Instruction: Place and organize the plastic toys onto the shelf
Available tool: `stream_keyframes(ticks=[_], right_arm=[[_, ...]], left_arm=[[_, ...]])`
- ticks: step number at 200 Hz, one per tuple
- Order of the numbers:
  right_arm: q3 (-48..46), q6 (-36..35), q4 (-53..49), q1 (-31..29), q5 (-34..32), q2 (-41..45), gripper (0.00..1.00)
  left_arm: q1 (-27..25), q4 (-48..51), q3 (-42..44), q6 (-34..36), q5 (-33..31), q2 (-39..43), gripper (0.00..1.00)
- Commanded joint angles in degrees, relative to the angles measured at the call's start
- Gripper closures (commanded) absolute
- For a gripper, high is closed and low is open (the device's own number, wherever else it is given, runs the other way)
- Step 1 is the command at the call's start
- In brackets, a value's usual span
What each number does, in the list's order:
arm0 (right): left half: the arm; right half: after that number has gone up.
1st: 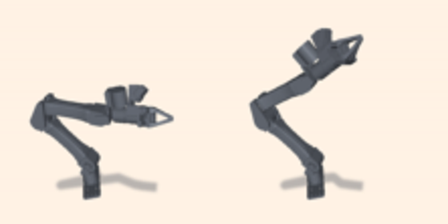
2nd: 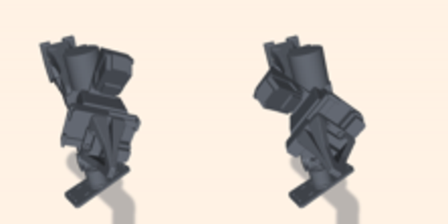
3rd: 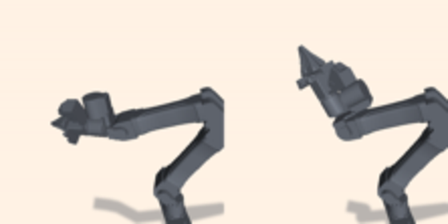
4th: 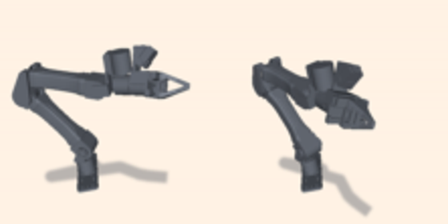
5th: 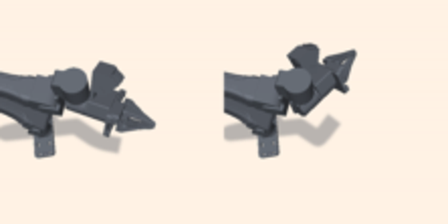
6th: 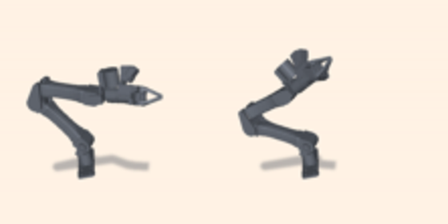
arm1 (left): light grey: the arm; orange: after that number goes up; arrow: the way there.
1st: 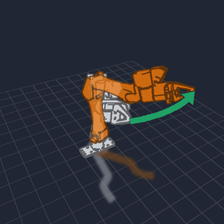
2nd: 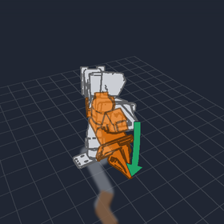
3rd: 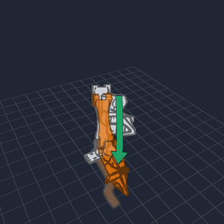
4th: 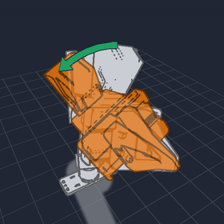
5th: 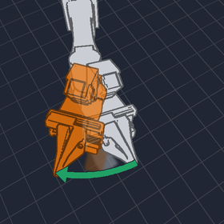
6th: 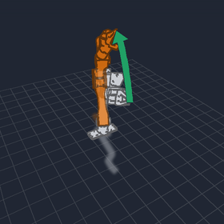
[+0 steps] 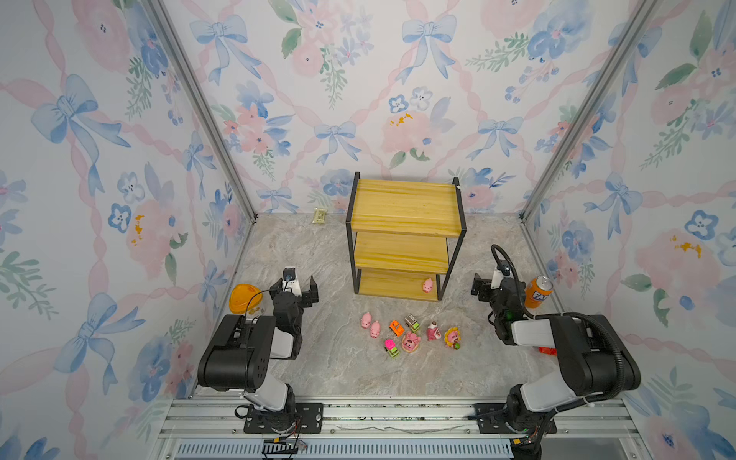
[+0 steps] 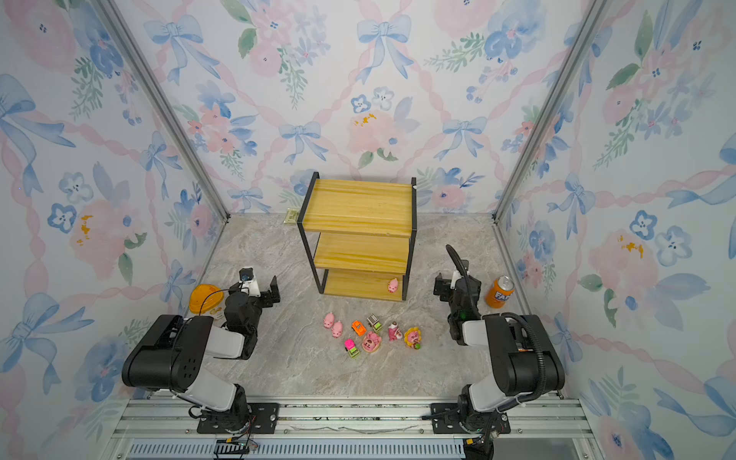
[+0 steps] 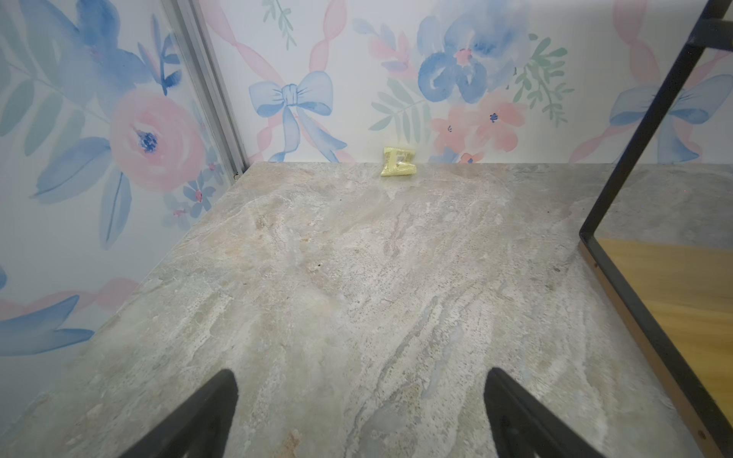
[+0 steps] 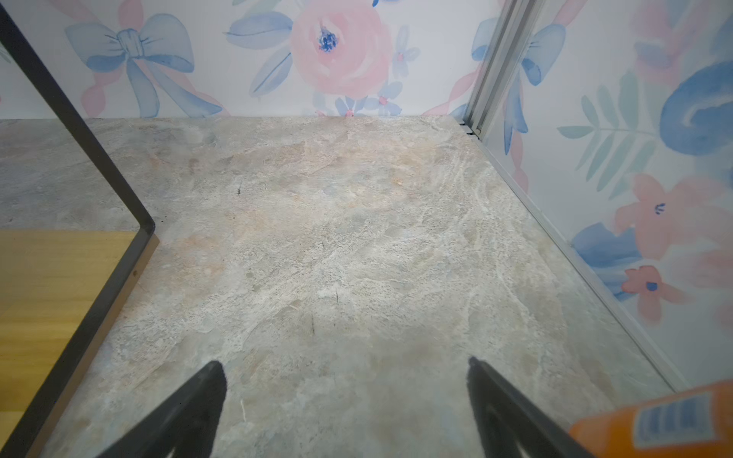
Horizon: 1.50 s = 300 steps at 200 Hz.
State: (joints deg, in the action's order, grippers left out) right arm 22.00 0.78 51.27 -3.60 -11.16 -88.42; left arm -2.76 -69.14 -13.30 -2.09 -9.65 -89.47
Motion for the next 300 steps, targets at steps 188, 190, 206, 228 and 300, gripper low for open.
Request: stream_keyframes(ticks=[188, 190, 206, 228, 300], right_arm=[[0.1, -0.6, 1.5, -0.4, -0.6, -0.4, 0.03], [0.1, -0.5, 1.4, -0.4, -0.6, -0.4, 0.03], [0.1, -0.6, 1.5, -0.5, -0.7, -0.4, 0.03], [-0.5, -0.6, 2.4, -1.9, -6.6, 0.3, 0.0], [8.3, -4.6, -21.8, -8.6, -14.9, 12.9, 0.0]], left_arm=[[-0.5, 0.1, -0.5, 0.6, -0.6, -0.2, 0.02], [-0.6, 0.1, -0.5, 0.6, -0.6, -0.2, 0.02], [-0.5, 0.1, -0.6, 0.7, -0.7, -0.2, 0.02], [-0.4, 0.1, -0.5, 0.4, -0.4, -0.1, 0.02], [-1.2, 2.2, 0.4, 2.9, 2.7, 5.3, 0.02]])
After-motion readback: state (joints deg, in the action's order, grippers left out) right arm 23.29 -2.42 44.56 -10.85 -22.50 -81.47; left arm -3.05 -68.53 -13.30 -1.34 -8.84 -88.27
